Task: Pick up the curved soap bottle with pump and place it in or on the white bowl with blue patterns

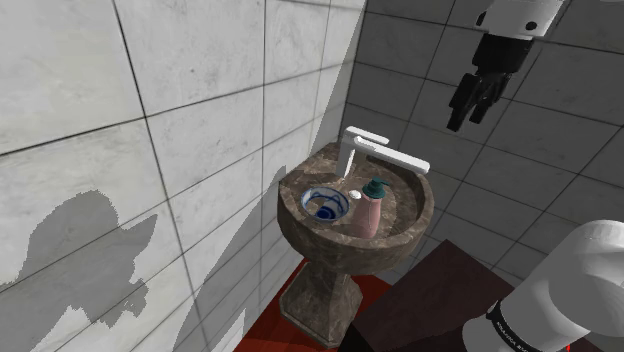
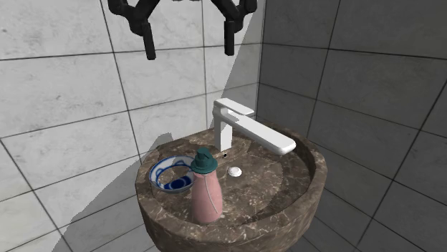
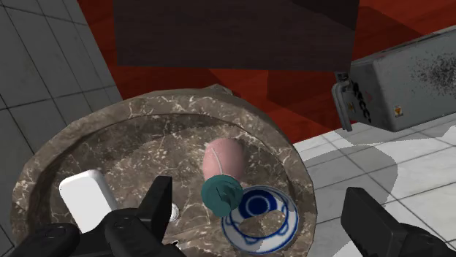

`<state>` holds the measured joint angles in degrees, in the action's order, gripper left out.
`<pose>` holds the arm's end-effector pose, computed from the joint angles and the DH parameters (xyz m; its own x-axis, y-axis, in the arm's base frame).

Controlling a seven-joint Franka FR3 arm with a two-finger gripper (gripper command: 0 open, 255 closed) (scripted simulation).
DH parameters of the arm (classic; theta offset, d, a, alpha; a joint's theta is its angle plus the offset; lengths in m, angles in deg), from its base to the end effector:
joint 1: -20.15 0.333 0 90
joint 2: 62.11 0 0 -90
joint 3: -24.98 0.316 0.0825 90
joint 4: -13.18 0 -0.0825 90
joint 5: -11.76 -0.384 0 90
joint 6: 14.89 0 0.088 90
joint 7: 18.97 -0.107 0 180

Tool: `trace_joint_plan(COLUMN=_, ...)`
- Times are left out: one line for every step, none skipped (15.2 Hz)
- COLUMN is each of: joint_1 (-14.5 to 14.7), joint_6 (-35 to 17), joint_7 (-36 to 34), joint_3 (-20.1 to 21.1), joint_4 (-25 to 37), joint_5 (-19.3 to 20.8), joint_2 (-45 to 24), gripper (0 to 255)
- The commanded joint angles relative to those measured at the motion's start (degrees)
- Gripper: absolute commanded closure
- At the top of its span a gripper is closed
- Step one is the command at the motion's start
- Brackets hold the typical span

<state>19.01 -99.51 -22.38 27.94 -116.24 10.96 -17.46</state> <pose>0.2992 0.0173 0.6253 0.9991 -0.0414 -0.0020 -0.0414 -0.9989 0.0225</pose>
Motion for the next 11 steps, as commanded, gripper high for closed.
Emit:
trace_joint_plan(joint_1=0.0, joint_6=0.0, joint_7=0.0, joint_3=0.0, joint_4=0.0, joint_5=0.0, joint_2=0.0, gripper=0)
trace_joint_plan(joint_1=0.1, joint_6=-1.4, joint_7=0.9, joint_3=-0.2, joint_4=-0.5, joint_5=0.3, joint_2=-1.5, gripper=0)
trace_joint_plan(joint_1=0.3, joint_6=-2.8, joint_7=1.7, joint_3=-0.5, joint_4=-1.0, joint_5=0.5, joint_2=-3.0, gripper=0)
trace_joint_plan(joint_1=0.4, joint_6=-4.3, joint_7=2.5, joint_3=-0.7, joint_4=-1.4, joint_5=0.8, joint_2=-4.6, gripper=0)
trace_joint_plan(joint_1=0.5, joint_6=-5.7, joint_7=3.4, joint_3=-0.9, joint_4=-1.8, joint_5=1.0, joint_2=-6.2, gripper=0)
trace_joint_plan(joint_1=0.7, joint_6=-7.0, joint_7=4.2, joint_3=-1.1, joint_4=-2.0, joint_5=1.3, joint_2=-7.9, gripper=0)
trace_joint_plan(joint_1=0.8, joint_6=-8.4, joint_7=5.0, joint_3=-1.2, joint_4=-2.2, joint_5=1.5, joint_2=-9.7, gripper=0)
trace_joint_plan(joint_1=0.9, joint_6=-9.8, joint_7=5.7, joint_3=-1.4, joint_4=-2.4, joint_5=1.7, joint_2=-11.5, gripper=0)
trace_joint_plan(joint_1=1.0, joint_6=-11.1, joint_7=6.5, joint_3=-1.5, joint_4=-2.4, joint_5=2.0, joint_2=-13.3, gripper=0)
trace_joint_plan(joint_1=1.1, joint_6=-12.4, joint_7=7.3, joint_3=-1.7, joint_4=-2.4, joint_5=2.2, joint_2=-15.2, gripper=0)
trace_joint_plan(joint_1=1.2, joint_6=-13.7, joint_7=8.0, joint_3=-1.8, joint_4=-2.3, joint_5=2.4, joint_2=-17.1, gripper=0)
